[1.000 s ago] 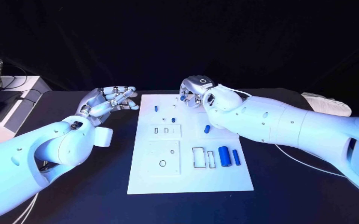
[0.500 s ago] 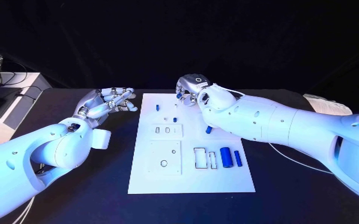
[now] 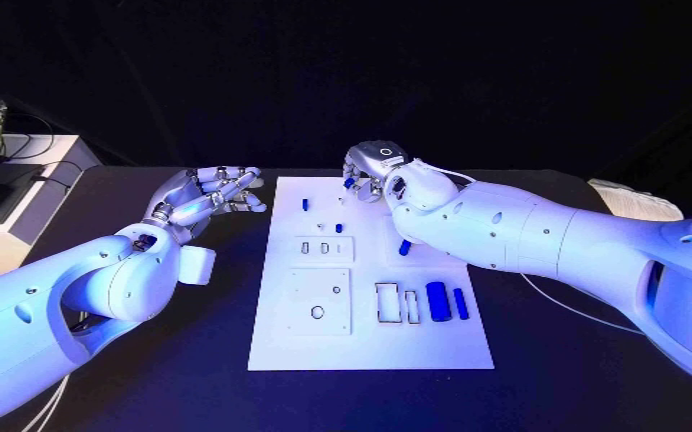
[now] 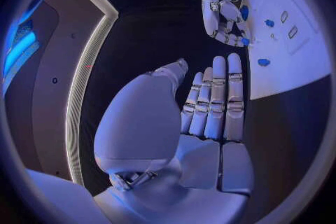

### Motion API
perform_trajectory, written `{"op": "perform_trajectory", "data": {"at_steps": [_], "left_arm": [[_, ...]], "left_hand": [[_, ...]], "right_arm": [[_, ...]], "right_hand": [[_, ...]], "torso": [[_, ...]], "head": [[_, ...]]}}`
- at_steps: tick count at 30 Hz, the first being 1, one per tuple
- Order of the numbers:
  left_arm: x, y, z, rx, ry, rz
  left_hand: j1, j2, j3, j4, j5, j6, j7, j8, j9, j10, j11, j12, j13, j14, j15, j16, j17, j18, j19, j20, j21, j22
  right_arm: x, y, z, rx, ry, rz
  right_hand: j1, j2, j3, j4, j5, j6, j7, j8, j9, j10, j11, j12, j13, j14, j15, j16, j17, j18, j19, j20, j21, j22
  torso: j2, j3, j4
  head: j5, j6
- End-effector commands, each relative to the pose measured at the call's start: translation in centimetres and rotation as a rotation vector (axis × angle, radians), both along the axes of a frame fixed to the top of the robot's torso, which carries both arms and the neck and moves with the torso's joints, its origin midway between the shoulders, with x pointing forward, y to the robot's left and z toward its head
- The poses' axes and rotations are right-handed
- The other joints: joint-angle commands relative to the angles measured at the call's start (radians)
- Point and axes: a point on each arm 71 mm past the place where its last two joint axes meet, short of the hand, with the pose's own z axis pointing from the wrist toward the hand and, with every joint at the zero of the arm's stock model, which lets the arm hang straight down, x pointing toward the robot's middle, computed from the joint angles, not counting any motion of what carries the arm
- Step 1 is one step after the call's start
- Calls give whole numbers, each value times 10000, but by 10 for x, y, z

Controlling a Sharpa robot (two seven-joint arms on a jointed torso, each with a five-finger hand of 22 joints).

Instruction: Assemble the parts on the task board

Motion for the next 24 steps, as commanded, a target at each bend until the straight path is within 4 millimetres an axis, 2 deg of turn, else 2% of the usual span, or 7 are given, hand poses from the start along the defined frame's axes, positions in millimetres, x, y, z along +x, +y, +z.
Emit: {"op": "perform_trajectory", "data": {"at_steps": [1, 12, 24], "left_arm": [[0, -2, 1, -25, -82, -177], [0, -2, 2, -13, -79, -169], [0, -1, 1, 0, -65, -145]], "left_hand": [[-1, -39, 15, -26, -24, -29, 56, -35, -15, -87, 16, -46, 14, -66, 12, 62, 12, 93, -54, 5, 69, 11], [-3, -40, 23, -40, -25, -34, 59, -45, -18, -102, 20, -44, 14, -105, 18, 109, 47, 90, -82, 7, 106, 35], [-3, -40, 23, -40, -25, -34, 59, -45, -18, -102, 20, -44, 14, -105, 18, 109, 47, 90, -82, 7, 106, 35]], "right_arm": [[1, 0, -2, -364, 183, -14], [1, 4, -3, -398, 222, 105], [-1, 8, -2, -320, 152, 216]], "right_hand": [[-78, -27, 60, 23, 44, 61, -15, 17, 363, -24, 35, -5, 15, 228, -48, 26, -18, -71, 26, -3, 23, 2], [-150, -89, 62, 53, 7, -13, -8, -6, 396, -83, 53, -26, 7, 213, -32, 18, -66, -63, -1, 10, -5, -30], [-180, -140, 88, 64, -11, -95, 11, -38, 422, -165, 75, -37, -8, 207, -16, 27, -69, -65, -7, 24, 3, -10]], "torso": [[13, 9, 10], [36, 1, 24], [47, 6, 1]], "head": [[-10, -11], [43, -35], [64, -36]]}}
